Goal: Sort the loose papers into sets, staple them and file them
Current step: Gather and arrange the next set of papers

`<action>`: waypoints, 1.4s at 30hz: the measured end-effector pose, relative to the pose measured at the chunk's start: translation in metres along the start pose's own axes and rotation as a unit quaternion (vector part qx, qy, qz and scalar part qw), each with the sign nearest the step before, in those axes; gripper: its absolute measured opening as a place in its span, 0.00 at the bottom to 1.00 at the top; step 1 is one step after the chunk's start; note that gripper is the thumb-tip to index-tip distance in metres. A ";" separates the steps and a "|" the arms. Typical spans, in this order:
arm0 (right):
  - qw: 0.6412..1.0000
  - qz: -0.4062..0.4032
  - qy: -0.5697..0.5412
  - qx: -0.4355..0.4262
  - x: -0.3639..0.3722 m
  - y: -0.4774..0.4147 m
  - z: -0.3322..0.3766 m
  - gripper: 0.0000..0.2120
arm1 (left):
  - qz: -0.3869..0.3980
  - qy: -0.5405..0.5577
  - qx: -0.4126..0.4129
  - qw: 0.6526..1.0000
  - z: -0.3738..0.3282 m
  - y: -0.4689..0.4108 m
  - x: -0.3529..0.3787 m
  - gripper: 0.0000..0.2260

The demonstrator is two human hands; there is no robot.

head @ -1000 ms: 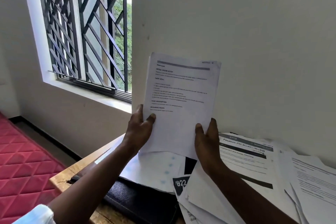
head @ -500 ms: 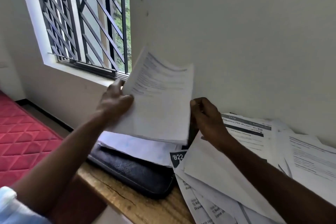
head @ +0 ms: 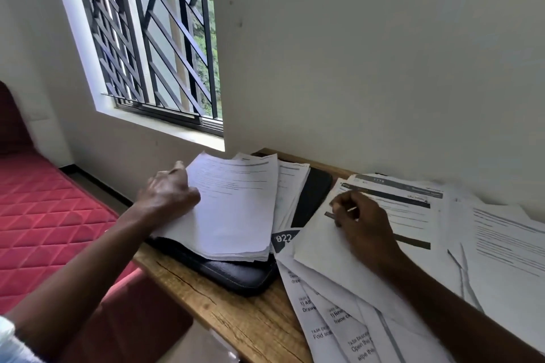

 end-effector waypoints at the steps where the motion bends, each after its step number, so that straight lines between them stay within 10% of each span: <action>1: 1.000 0.010 0.023 -0.008 0.004 0.001 -0.003 0.07 | -0.013 0.034 -0.007 0.999 0.004 0.005 -0.003 0.24; 6: 0.993 0.035 0.097 -0.051 0.015 0.005 0.003 0.03 | -0.065 0.136 -0.054 0.987 0.005 0.029 -0.007 0.28; 13: 0.978 0.045 0.180 -0.096 0.016 0.019 0.013 0.04 | -0.002 -0.034 0.002 0.999 -0.010 0.031 0.007 0.21; 22: 0.920 0.224 0.258 -0.190 0.048 0.045 0.039 0.36 | -0.043 -0.315 0.052 0.947 -0.035 0.045 -0.027 0.43; 31: 0.896 0.176 0.369 -0.176 0.047 0.040 0.023 0.47 | 0.083 -0.015 0.278 0.957 -0.146 0.062 0.012 0.28; 37: 0.914 0.188 0.291 -0.213 0.037 0.053 0.031 0.28 | 0.151 -0.004 0.363 0.920 -0.168 0.057 0.053 0.23; 42: 0.903 0.220 0.306 -0.206 0.017 0.054 0.019 0.36 | 0.092 -0.041 0.454 0.885 -0.179 0.071 0.068 0.19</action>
Point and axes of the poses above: each hand's wrist, its own y-axis away from the middle knuckle, its own x-axis out of the palm, z = x × y, the point moved 10 cm from there along -y, towards the middle knuckle, and after that the axes turned 3 degrees about x, right-handed, at the moved point
